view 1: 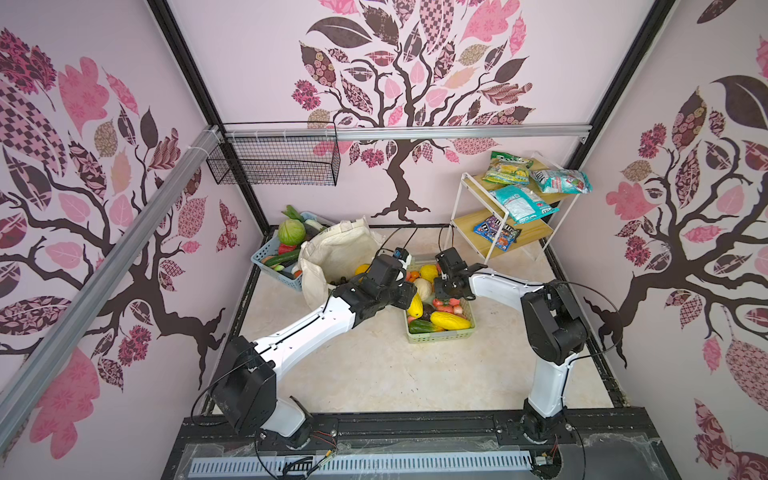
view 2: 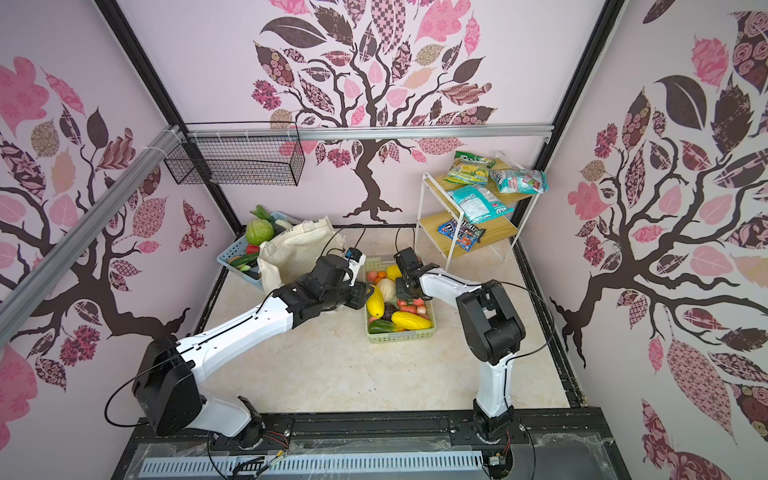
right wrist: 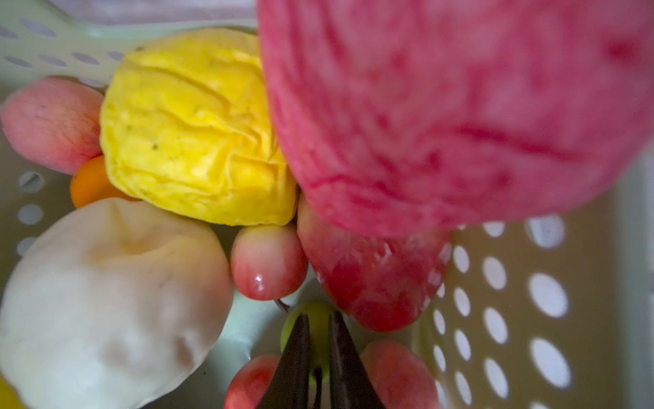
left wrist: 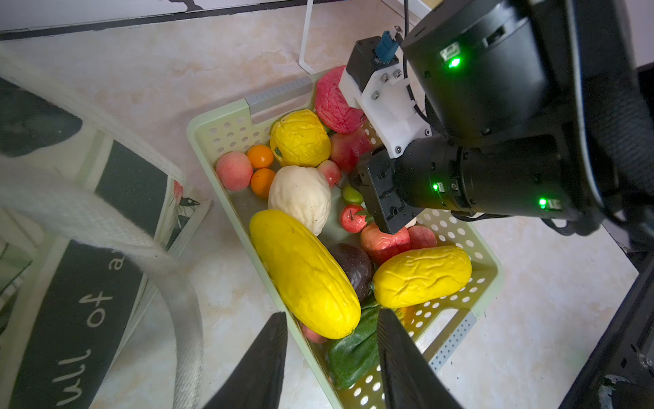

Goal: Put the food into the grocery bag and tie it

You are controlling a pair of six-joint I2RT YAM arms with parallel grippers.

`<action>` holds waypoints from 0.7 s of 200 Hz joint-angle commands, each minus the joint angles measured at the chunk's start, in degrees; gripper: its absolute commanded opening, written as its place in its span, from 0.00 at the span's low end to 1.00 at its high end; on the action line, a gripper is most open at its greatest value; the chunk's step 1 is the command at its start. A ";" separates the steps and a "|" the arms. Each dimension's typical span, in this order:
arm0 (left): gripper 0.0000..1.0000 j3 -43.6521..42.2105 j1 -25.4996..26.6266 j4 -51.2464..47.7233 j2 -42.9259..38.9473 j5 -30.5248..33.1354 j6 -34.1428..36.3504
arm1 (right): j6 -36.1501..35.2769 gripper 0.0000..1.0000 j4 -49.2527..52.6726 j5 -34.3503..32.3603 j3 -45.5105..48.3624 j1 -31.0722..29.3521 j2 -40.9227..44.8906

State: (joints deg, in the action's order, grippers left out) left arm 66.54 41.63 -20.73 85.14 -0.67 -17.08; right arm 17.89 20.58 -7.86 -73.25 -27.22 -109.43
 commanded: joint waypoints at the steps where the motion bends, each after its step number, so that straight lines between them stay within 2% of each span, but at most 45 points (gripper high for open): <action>1: 0.46 2.19 0.12 0.03 -0.05 0.09 0.48 | -0.37 0.12 1.09 -0.92 -2.29 -0.21 -1.93; 36: 0.46 1.75 0.16 0.01 -0.08 0.66 0.47 | -0.64 0.05 1.37 -1.97 -2.46 -0.27 -0.41; 106: 0.46 2.77 0.14 -0.57 -1.19 1.19 0.77 | -1.72 0.04 4.17 -0.53 -4.30 -0.24 6.97; 140: 0.48 3.78 0.17 1.54 -0.12 -2.28 1.17 | -1.30 0.04 5.90 2.48 -5.65 -0.27 9.74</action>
State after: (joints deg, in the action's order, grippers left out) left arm 67.00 41.63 -21.45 85.12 -0.43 -16.67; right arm 16.71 23.64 -7.64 -76.03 -27.24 -104.16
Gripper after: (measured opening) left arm 0.475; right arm 0.051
